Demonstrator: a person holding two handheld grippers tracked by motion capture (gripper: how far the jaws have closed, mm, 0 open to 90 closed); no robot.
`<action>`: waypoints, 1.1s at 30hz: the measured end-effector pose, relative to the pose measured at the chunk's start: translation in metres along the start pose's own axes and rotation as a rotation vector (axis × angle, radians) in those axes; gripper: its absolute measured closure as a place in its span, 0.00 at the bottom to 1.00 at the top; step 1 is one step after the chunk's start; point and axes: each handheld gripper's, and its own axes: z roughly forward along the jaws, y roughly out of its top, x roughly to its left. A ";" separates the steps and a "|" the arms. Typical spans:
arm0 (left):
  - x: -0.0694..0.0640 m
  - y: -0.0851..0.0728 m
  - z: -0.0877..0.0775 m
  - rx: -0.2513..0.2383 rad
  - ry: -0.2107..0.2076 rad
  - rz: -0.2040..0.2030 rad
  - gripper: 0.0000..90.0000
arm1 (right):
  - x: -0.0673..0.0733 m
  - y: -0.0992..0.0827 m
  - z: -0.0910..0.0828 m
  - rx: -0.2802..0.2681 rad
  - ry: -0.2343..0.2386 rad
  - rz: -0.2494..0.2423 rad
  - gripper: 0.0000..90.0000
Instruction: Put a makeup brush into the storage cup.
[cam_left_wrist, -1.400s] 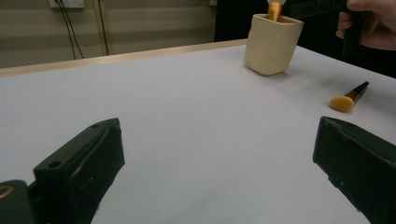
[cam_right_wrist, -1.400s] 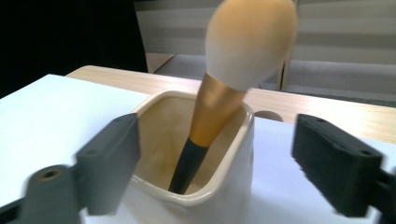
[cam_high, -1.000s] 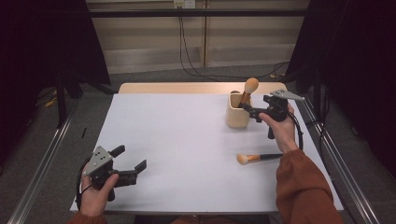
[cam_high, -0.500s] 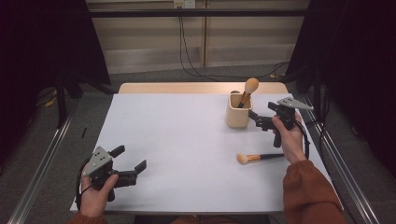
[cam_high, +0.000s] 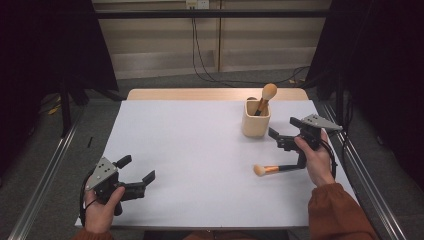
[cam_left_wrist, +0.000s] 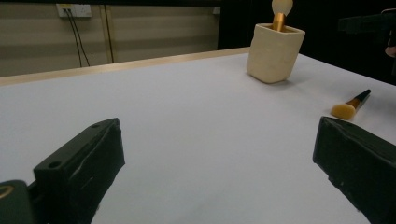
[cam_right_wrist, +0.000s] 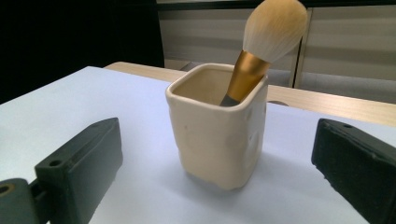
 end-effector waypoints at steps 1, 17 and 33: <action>0.000 0.000 0.000 -0.001 0.000 -0.002 0.02 | 0.002 -0.001 -0.003 0.002 0.003 -0.002 0.01; -0.001 0.000 0.000 -0.004 -0.006 -0.002 0.02 | 0.016 -0.025 -0.036 0.008 -0.002 -0.009 0.01; 0.002 0.000 -0.004 -0.017 0.013 -0.007 0.02 | 0.025 -0.045 -0.071 -0.022 -0.024 0.017 0.02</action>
